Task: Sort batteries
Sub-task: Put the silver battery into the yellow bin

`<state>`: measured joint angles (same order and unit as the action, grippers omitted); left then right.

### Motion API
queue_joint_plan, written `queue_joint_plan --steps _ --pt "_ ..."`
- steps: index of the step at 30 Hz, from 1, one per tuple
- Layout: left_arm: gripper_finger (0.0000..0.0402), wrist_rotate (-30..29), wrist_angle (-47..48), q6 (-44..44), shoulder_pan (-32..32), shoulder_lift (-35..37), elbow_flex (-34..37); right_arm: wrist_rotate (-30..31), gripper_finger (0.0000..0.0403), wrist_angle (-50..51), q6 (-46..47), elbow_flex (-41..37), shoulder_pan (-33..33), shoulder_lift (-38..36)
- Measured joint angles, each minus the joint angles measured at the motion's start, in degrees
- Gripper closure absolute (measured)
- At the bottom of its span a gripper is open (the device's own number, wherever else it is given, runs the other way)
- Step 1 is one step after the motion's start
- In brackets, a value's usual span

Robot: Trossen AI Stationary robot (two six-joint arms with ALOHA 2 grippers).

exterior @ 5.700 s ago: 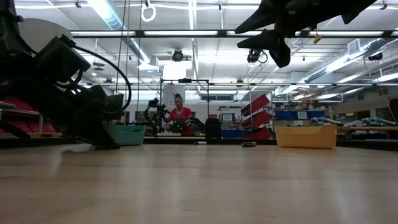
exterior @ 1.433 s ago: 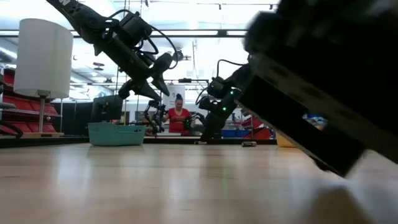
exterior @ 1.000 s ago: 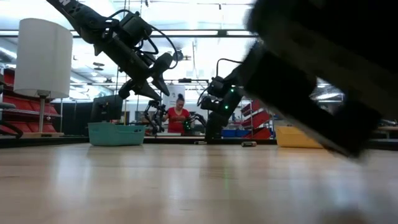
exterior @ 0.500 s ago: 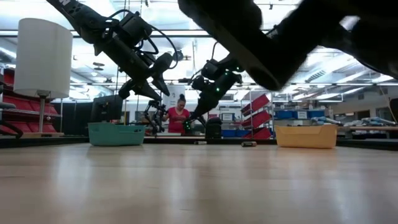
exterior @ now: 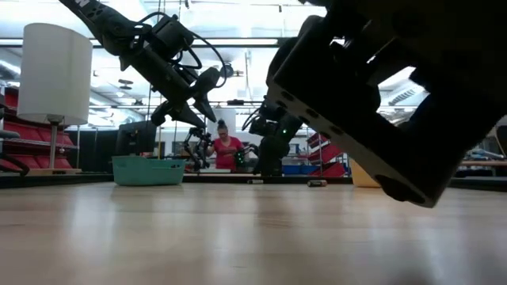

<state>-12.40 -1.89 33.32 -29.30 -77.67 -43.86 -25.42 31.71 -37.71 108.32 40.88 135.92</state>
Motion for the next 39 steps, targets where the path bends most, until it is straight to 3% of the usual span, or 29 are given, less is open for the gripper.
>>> queue_joint_plan --steps 18,30,39 --pt "0.0239 -2.5 0.0 -0.09 -0.02 0.0 0.0 -1.89 0.0253 -4.21 0.68 -0.07 2.13 1.65" --pt "0.0239 -2.51 0.06 0.23 -0.02 0.0 0.02 3.14 0.0255 -1.4 0.38 1.15 1.99 2.75" --pt "0.0239 -2.27 0.05 0.31 0.0 0.0 0.02 4.9 0.0306 6.37 0.19 2.29 1.48 2.55"
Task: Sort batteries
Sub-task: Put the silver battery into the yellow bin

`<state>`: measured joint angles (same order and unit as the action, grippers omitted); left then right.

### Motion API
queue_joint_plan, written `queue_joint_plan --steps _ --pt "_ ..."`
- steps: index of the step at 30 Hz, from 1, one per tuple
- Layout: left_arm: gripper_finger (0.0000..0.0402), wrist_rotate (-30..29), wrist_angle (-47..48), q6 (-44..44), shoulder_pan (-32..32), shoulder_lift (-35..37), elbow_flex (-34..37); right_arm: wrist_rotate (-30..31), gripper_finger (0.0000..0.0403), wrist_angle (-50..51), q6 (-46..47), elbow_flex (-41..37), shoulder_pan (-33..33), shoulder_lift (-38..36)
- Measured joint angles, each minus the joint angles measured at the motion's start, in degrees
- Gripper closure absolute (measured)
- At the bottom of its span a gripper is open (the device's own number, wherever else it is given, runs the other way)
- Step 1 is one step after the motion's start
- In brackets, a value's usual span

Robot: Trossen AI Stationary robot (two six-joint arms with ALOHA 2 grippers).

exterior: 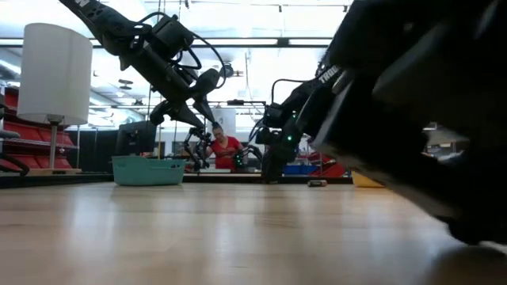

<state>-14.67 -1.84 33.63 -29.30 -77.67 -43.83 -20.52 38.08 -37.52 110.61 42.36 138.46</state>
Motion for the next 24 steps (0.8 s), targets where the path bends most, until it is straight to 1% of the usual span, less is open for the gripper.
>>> queue_joint_plan --steps 5,9,11,14,18,22,24 --pt "0.0239 1.41 0.01 0.04 0.0 0.02 0.0 -0.79 0.0333 7.72 0.02 2.85 -1.59 -0.36" --pt "0.0239 2.46 0.05 0.08 0.02 0.02 0.0 -0.65 0.0343 13.41 -0.01 6.61 -2.98 -2.97" --pt "0.0239 2.6 0.0 0.13 0.03 0.02 0.0 -0.1 0.0344 13.21 -0.05 7.5 -3.22 -4.3" --pt "0.0239 2.6 -0.03 0.13 0.02 0.03 0.0 -0.03 0.0342 10.47 0.26 7.4 -2.44 -4.23" --pt "0.0239 2.62 -0.03 0.13 0.02 0.02 0.0 0.1 0.0326 8.31 0.31 5.83 -0.52 -3.49" --pt "0.0239 2.62 -0.08 0.13 0.02 0.03 0.0 1.21 0.0289 7.23 -0.33 3.03 0.93 -3.51" --pt "0.0239 2.62 -0.12 0.11 0.02 0.02 0.0 1.22 0.027 4.49 -1.05 1.21 1.29 -3.51"
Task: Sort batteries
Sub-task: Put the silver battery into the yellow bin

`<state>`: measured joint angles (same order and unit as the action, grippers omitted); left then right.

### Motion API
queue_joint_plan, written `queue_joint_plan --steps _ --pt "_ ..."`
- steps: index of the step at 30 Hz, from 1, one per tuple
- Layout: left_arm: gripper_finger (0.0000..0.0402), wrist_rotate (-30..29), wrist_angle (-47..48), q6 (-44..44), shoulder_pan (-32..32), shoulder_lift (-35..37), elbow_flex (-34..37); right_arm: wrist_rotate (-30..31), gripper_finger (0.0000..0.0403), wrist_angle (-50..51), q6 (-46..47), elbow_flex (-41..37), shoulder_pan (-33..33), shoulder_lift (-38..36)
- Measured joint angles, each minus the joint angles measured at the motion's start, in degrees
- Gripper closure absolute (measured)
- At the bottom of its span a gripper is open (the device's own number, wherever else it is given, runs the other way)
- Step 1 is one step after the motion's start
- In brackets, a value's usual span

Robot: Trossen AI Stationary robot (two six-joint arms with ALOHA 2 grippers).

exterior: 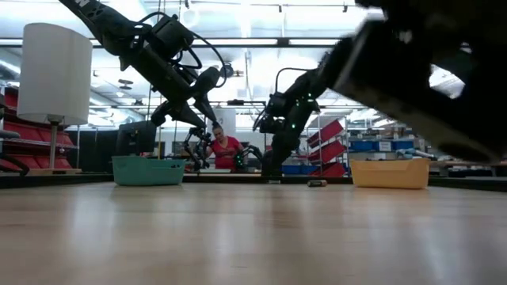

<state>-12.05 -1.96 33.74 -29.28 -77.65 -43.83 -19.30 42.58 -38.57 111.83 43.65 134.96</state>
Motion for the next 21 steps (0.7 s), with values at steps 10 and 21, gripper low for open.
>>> queue_joint_plan --steps 10,21 --pt "0.0239 -0.28 -0.35 -0.02 0.0 0.0 0.0 1.76 0.0242 -4.07 -1.94 -3.93 0.2 0.0" --pt "0.0239 -0.33 -0.35 0.98 0.0 0.0 0.0 3.88 0.0247 -5.56 -2.12 -4.42 0.3 0.0"
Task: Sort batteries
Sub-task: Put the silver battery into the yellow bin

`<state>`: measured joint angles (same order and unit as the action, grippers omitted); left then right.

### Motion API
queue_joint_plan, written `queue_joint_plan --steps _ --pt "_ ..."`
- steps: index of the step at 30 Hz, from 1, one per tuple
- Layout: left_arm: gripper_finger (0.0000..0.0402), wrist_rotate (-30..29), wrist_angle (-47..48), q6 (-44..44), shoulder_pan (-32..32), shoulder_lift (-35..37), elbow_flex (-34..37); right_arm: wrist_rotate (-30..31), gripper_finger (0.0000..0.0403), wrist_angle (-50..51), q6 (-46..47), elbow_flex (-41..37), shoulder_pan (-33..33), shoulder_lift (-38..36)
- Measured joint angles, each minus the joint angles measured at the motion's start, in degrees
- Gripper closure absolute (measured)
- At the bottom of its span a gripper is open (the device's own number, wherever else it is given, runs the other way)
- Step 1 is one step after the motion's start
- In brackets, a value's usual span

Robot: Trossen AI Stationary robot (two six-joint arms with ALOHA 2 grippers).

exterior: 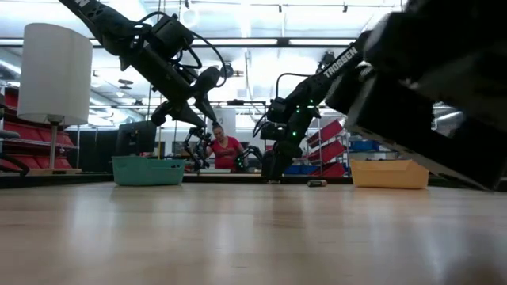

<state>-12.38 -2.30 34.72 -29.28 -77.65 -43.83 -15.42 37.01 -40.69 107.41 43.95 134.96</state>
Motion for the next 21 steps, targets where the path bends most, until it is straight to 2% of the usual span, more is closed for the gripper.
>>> queue_joint_plan --steps 6,21 --pt "0.0239 -0.02 -0.02 0.0 0.0 0.01 0.0 -0.66 0.025 -4.7 -0.75 -4.97 0.52 -0.68" --pt "0.0239 1.85 -1.16 0.46 0.01 0.02 0.0 1.77 0.0251 2.19 1.05 -4.12 -3.9 -0.79"
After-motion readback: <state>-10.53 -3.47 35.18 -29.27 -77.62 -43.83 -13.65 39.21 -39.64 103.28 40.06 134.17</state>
